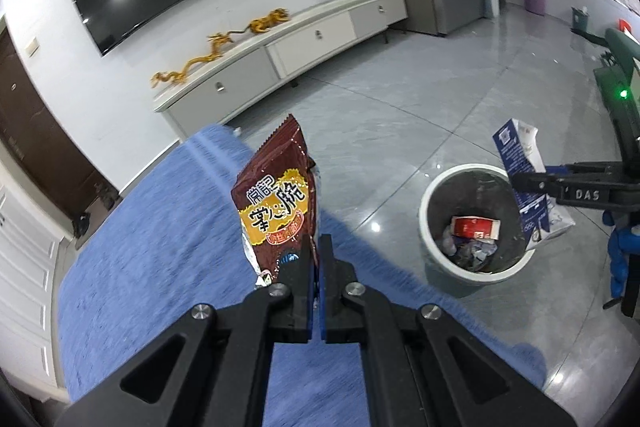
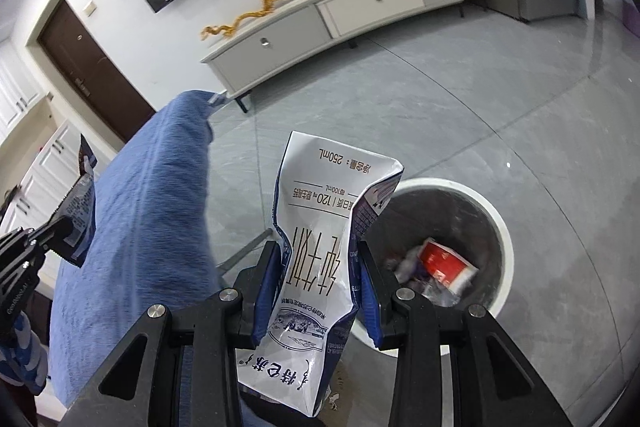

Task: Collect trash
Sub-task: 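Carry the snack bag and milk carton over the bin and open both tools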

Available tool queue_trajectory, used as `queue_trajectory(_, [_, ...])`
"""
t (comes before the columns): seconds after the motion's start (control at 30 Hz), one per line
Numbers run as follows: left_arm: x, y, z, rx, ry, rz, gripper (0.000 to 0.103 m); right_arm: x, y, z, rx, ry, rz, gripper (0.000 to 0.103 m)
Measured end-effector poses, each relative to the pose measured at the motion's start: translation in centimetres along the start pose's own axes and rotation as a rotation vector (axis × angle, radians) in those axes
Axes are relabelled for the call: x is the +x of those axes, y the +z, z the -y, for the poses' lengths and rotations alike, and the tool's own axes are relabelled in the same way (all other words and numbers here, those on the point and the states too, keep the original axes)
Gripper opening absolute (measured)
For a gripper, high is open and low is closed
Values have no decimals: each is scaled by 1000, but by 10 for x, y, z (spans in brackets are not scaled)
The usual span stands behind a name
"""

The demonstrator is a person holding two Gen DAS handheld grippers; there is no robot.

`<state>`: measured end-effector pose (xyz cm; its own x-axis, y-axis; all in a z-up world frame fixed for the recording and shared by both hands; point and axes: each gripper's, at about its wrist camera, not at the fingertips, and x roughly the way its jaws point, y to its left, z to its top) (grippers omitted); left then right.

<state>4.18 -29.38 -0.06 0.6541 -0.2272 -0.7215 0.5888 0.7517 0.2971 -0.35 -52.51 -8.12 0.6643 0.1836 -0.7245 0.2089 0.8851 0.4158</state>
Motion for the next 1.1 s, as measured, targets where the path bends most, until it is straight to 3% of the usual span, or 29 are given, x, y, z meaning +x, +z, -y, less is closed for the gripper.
queue_trajectory(0.37, [38, 56, 70, 106, -125, 9, 1, 16, 0, 66, 115, -50, -14, 35])
queue_trajectory(0.57, [65, 79, 108, 120, -233, -25, 1, 28, 3, 90, 151, -79, -23, 35])
queue_trajectory(0.87, [148, 88, 140, -54, -468, -267, 1, 54, 6, 111, 194, -112, -60, 35])
queue_trajectory(1.1, [176, 96, 146, -120, -539, -319, 1, 75, 7, 115, 203, -133, -89, 35])
